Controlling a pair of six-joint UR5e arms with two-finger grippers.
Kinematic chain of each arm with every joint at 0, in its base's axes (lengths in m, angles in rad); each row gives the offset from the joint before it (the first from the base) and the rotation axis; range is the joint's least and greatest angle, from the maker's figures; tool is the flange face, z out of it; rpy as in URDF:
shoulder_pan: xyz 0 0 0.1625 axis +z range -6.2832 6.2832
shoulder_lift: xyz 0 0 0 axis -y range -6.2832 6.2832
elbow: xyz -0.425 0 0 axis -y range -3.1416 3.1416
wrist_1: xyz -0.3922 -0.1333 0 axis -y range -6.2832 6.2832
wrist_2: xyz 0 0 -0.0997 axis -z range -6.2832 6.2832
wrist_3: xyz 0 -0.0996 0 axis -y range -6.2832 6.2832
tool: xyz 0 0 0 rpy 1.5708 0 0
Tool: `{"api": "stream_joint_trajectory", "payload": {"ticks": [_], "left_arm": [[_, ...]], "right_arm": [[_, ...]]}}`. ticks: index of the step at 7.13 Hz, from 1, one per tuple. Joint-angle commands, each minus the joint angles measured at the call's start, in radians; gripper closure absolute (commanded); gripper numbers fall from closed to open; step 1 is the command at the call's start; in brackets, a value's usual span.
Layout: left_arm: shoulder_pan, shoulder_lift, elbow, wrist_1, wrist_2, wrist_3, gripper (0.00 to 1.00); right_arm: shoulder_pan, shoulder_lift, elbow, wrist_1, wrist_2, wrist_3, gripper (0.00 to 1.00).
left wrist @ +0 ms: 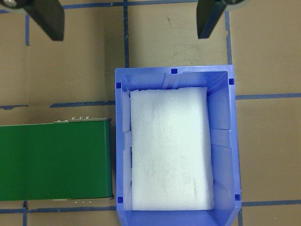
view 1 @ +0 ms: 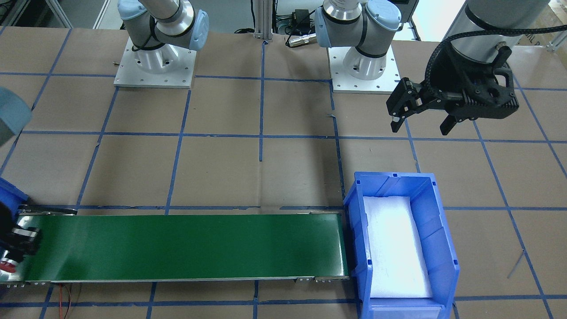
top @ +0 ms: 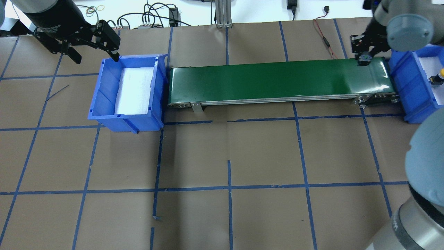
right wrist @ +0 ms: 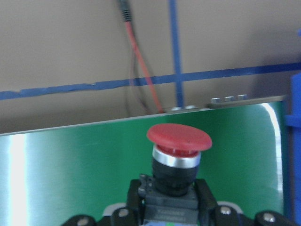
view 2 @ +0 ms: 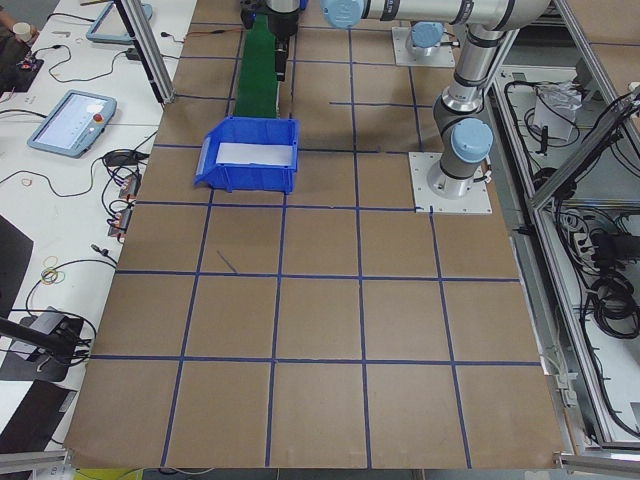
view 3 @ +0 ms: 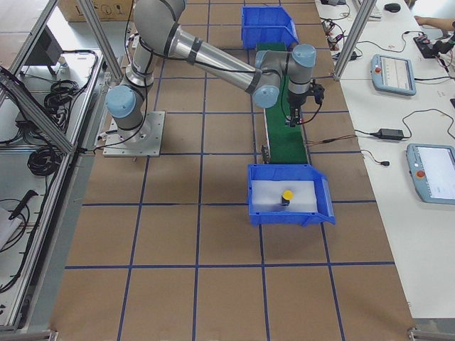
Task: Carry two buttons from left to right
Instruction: 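Carry the red button into the far blue bin and release it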
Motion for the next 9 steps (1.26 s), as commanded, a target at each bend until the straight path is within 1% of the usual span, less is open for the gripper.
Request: {"api": "stream_joint_trajectory", "payload": {"ticks": [1,2,3,4,5,7,9], "left_arm": [[0.000,0.000,0.000,0.001,0.000,0.000,0.00],[0.000,0.000,0.001,0.001,0.000,0.000,0.00],[0.000,0.000,0.003,0.001,0.000,0.000,0.00],[0.000,0.000,0.003,0.001,0.000,0.000,0.00],[0.000,0.000,0.003,0.000,0.000,0.000,0.00],[0.000,0.000,0.005,0.001,-0.002,-0.002,0.00],[0.000,0.000,0.006,0.000,-0.002,-0.002,0.00]], "right_arm": [[-0.186,-0.008,-0.027,-0.002,0.022,-0.167,0.80],[-0.244,0.008,-0.047,-0.003,0.069,-0.232,0.81],[-0.275,0.027,-0.059,-0.003,0.081,-0.272,0.82],[-0.285,0.048,-0.055,-0.008,0.083,-0.369,0.82],[-0.308,0.065,-0.046,-0.015,0.121,-0.466,0.81],[-0.337,0.062,-0.032,-0.015,0.120,-0.545,0.80],[-0.337,0.053,0.005,-0.015,0.132,-0.542,0.74]]}}
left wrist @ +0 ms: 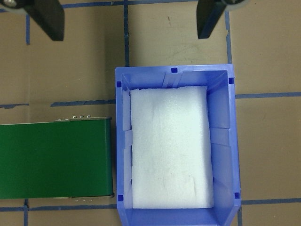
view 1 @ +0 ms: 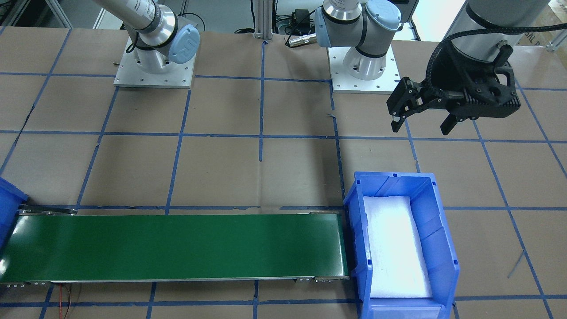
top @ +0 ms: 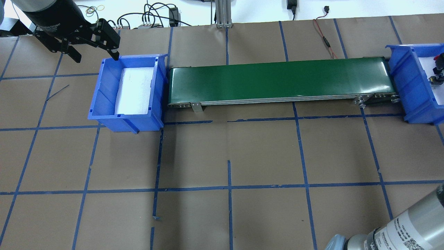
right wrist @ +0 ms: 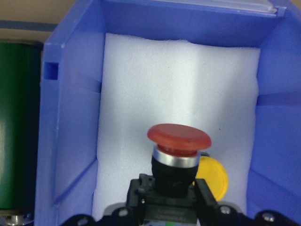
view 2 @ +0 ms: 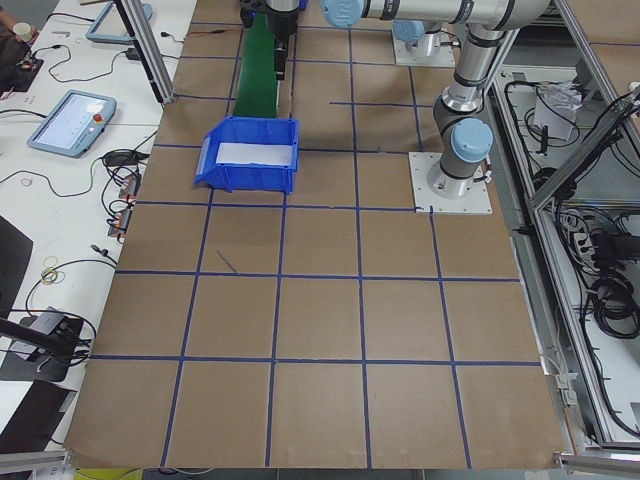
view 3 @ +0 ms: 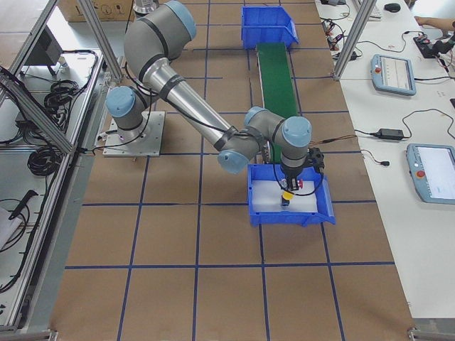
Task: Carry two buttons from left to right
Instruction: 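Carry the red button into the far blue bin and release it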
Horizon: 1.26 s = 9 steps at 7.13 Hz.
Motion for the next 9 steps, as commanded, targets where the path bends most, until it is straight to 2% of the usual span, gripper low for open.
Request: {"api": "stream_joint_trajectory", "payload": {"ticks": [1,2,3,5,7,9], "left_arm": [[0.000,0.000,0.001,0.000,0.000,0.000,0.00],[0.000,-0.002,0.001,0.000,0.000,0.000,0.00],[0.000,-0.002,0.001,0.000,0.000,0.000,0.00],[0.000,-0.002,0.001,0.000,0.000,-0.002,0.00],[0.000,-0.002,0.001,0.000,0.000,-0.002,0.00],[0.000,-0.002,0.001,0.000,0.000,-0.002,0.00]], "right_arm": [[-0.002,-0.005,0.020,-0.001,0.007,-0.004,0.60],[-0.002,-0.005,0.022,-0.002,0.007,-0.005,0.28],[-0.002,-0.008,0.028,-0.001,0.007,-0.005,0.02],[-0.002,-0.075,0.040,0.017,-0.008,-0.002,0.00],[0.001,-0.211,0.033,0.152,-0.010,0.012,0.00],[0.015,-0.400,0.029,0.374,-0.010,0.045,0.00]]}}
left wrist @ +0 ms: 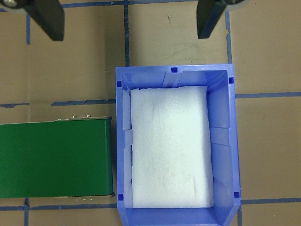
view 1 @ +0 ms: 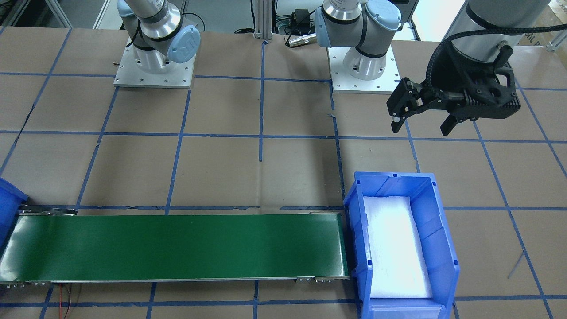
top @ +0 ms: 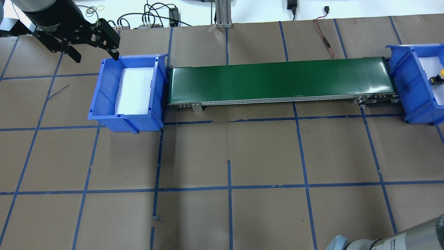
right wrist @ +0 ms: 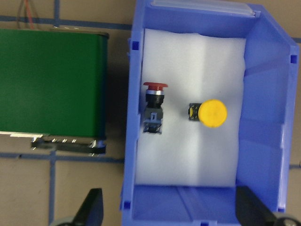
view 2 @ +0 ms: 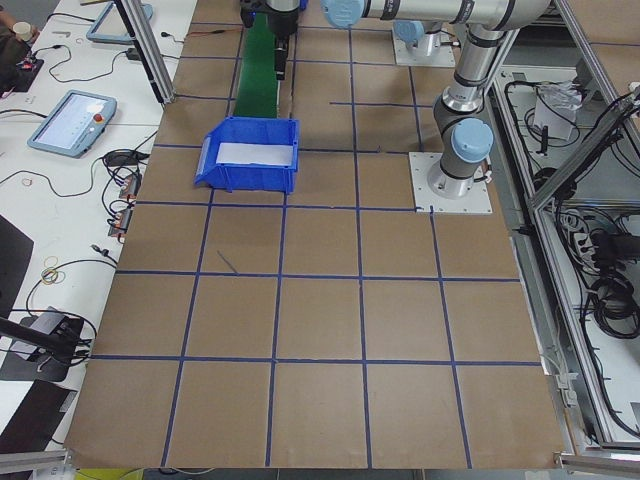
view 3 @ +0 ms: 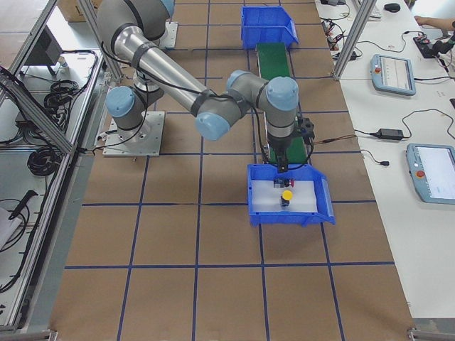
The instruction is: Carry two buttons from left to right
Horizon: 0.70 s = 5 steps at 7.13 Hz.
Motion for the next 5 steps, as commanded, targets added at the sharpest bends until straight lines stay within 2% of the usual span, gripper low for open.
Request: {"api": "stream_joint_trajectory", "payload": {"ticks": [1,2,4,5], "left_arm": [[0.000,0.000,0.000,0.000,0.000,0.000,0.00],[0.000,0.000,0.000,0.000,0.000,0.000,0.00],[0.000,0.000,0.000,0.000,0.000,0.000,0.00],[0.000,0.000,0.001,0.000,0.000,0.000,0.00]], "right_arm": [[0.021,-0.184,0.004,0.231,-0.002,0.045,0.00],[0.026,-0.212,0.006,0.309,-0.006,0.051,0.00],[0.027,-0.245,0.001,0.363,-0.014,0.086,0.00],[0.067,-0.265,-0.003,0.362,-0.011,0.148,0.00]]}}
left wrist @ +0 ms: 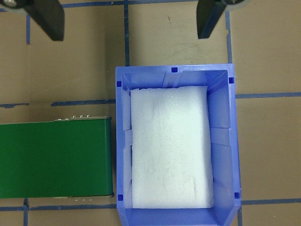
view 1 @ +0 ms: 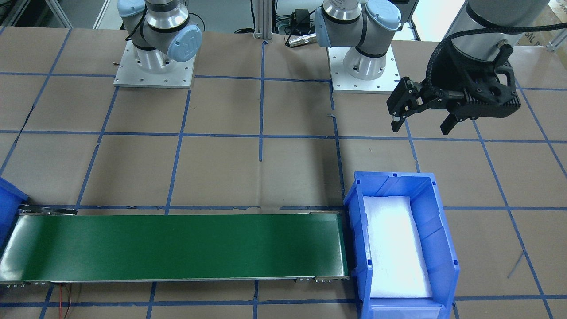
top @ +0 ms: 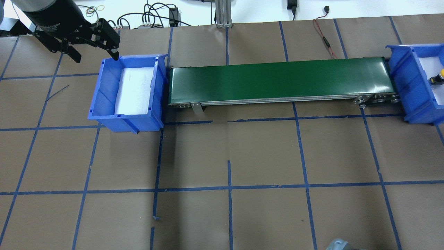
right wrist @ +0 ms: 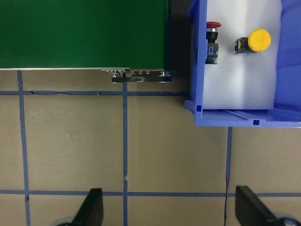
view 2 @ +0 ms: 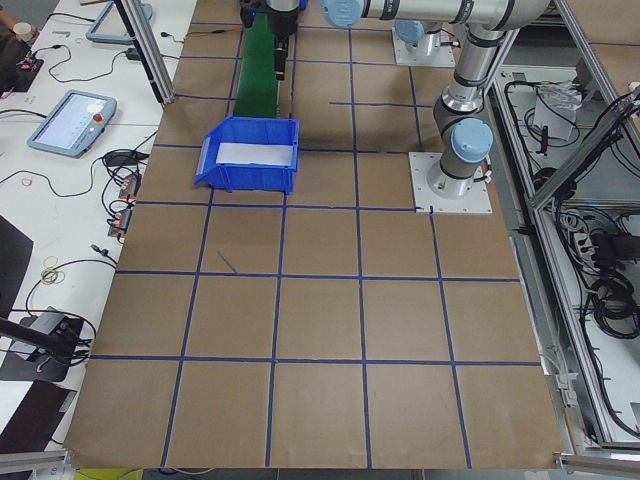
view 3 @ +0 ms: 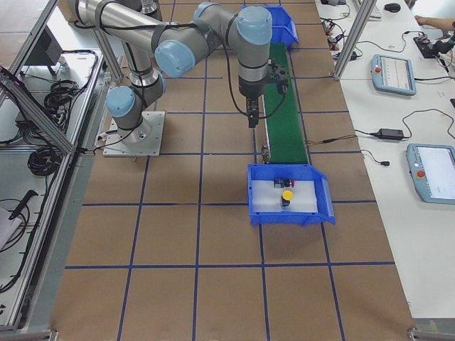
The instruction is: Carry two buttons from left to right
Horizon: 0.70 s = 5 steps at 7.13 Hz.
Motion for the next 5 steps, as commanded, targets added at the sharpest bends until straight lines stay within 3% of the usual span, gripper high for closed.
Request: {"api": "stream_joint_trajectory", "payload": {"ticks": [1,2,5], "left_arm": [[0.000,-0.002,0.001,0.001,0.000,-0.003,0.00],[0.000,0.000,0.003,0.005,0.000,0.000,0.00],[0.000,0.000,0.001,0.005,0.000,0.002,0.00]], "right_arm": [[0.126,-0.031,-0.008,0.009,-0.007,0.193,0.00],[0.238,-0.021,-0.030,0.006,-0.045,0.338,0.00],[0.548,-0.004,-0.022,-0.003,-0.051,0.730,0.00]]}}
